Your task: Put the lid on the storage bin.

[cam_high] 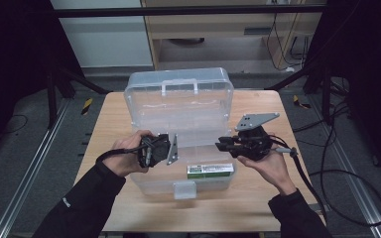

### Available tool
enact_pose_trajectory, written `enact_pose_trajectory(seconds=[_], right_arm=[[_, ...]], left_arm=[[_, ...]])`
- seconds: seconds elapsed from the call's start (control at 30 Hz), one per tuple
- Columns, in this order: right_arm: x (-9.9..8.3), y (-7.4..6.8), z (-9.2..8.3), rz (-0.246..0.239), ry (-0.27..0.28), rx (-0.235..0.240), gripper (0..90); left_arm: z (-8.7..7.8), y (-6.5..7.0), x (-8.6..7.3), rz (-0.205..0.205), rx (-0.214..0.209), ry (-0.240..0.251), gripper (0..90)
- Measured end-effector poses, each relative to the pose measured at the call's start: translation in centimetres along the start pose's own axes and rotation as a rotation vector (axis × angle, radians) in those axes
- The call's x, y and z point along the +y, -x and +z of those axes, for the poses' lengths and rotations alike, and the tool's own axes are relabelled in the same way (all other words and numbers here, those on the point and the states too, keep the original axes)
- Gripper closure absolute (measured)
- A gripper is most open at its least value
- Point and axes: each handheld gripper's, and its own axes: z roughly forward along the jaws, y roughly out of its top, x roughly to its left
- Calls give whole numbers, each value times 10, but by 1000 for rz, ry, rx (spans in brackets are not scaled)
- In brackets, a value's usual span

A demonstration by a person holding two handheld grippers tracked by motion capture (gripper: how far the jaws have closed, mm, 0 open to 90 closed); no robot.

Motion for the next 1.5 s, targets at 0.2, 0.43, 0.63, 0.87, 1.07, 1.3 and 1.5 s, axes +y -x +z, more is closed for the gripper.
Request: enact_pose_trajectory(seconds=[0.2,0.43,0.63,0.87,1.07,1.3,1.5], right_arm=[[4,13,0,59,73,-38,767],[8,28,4,115,125,-93,790],[10,43,10,153,153,-115,805],[11,57,14,192,174,-129,815],[12,65,18,213,167,-135,824],[11,71,19,228,159,-141,832],[11,74,19,238,154,-144,834]], left_arm=[[0,1,0,0,0,-1,828],[0,1,1,-1,-3,-3,827],[0,3,1,-2,-3,-4,827],[0,5,0,-7,-7,3,826],[-1,6,1,-8,-10,-10,825],[-1,7,1,-9,-12,-14,822],[-1,8,1,-10,-8,-12,821]])
